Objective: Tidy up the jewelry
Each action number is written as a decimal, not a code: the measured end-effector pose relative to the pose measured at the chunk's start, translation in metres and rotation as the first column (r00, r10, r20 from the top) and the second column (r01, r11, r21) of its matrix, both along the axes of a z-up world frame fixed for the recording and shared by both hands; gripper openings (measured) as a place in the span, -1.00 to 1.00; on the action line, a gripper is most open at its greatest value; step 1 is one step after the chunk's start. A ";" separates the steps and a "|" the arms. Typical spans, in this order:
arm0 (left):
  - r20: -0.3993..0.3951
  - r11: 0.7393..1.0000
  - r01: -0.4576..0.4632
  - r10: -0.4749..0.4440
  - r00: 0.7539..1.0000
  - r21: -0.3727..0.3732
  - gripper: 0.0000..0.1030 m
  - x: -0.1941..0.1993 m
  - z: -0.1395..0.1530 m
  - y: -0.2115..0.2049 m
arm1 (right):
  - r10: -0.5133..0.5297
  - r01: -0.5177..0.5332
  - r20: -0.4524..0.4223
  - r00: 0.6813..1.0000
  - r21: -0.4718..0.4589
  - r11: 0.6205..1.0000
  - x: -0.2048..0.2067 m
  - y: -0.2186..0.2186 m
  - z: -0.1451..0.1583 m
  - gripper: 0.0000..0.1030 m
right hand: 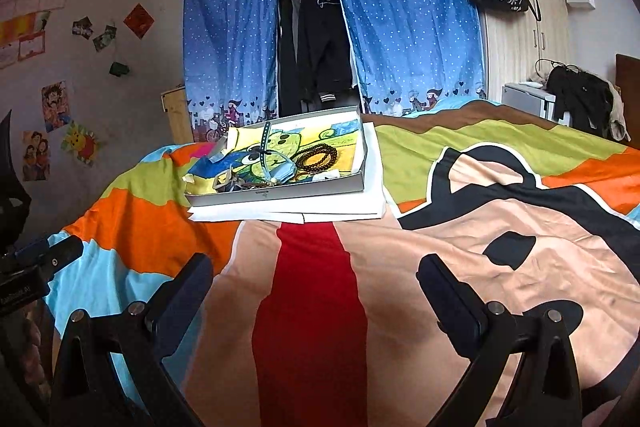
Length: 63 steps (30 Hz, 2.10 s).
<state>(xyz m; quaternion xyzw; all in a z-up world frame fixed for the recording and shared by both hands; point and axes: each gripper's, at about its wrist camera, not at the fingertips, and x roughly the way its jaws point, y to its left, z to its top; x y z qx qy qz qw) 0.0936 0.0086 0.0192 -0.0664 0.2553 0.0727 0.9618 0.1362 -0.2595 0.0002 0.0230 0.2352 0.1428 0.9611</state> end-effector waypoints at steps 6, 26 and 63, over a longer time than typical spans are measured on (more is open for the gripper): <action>-0.001 1.000 0.000 0.000 1.000 -0.001 0.97 0.000 0.000 0.001 | 0.000 0.000 -0.003 1.000 0.001 1.000 0.000 0.000 -0.001 1.00; -0.001 1.000 0.005 -0.005 1.000 0.007 0.97 -0.001 -0.001 -0.001 | -0.008 0.008 -0.018 1.000 0.010 1.000 0.000 -0.002 -0.007 1.00; -0.011 1.000 0.011 -0.011 1.000 0.010 0.97 -0.003 -0.005 -0.001 | -0.008 0.008 -0.026 1.000 0.013 1.000 0.001 -0.004 -0.009 1.00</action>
